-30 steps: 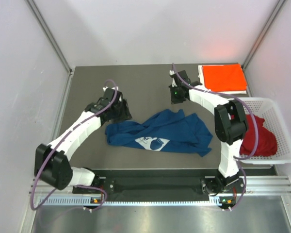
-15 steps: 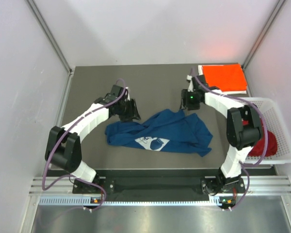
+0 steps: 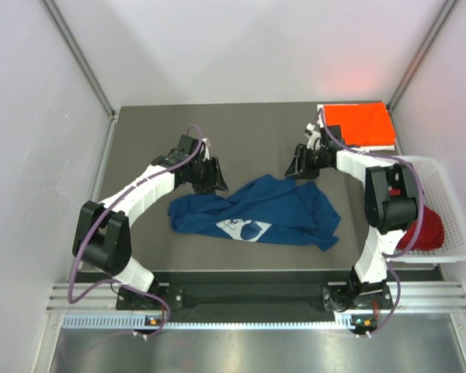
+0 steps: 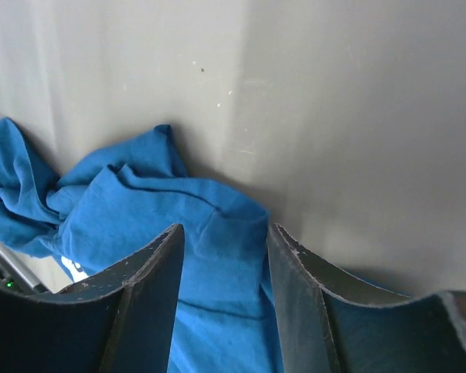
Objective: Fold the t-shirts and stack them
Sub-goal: Flatten the tshirt out
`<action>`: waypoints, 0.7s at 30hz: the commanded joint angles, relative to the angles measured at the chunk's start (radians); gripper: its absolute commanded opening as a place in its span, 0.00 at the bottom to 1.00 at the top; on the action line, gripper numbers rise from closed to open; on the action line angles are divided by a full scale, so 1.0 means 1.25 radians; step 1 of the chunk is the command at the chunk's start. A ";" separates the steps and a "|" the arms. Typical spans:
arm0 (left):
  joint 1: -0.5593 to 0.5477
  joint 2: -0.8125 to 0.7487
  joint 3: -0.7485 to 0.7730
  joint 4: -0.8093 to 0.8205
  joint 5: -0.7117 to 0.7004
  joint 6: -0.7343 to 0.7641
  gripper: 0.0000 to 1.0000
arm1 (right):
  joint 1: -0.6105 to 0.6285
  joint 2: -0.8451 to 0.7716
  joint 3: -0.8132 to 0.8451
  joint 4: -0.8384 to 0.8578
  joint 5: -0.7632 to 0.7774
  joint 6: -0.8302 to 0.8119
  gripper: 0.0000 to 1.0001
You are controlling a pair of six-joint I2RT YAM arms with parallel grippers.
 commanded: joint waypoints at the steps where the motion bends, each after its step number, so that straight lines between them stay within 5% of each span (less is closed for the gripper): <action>1: 0.000 -0.024 -0.001 0.020 0.007 -0.001 0.54 | -0.006 0.022 0.012 0.049 -0.044 0.005 0.48; 8: 0.001 -0.032 0.000 0.014 -0.006 0.003 0.54 | -0.007 0.039 0.007 0.052 -0.030 0.007 0.49; 10: 0.001 -0.032 -0.001 0.013 -0.008 0.006 0.54 | -0.007 0.040 0.004 0.057 -0.034 0.008 0.38; 12: 0.001 -0.033 0.000 0.002 -0.023 0.011 0.53 | -0.009 0.031 0.000 0.058 -0.033 0.011 0.14; 14: 0.003 -0.039 0.013 -0.049 -0.082 0.020 0.52 | -0.015 0.012 -0.010 0.053 -0.010 0.015 0.05; 21: 0.117 -0.109 0.036 -0.229 -0.331 0.063 0.57 | -0.019 -0.157 -0.031 -0.036 0.193 -0.001 0.00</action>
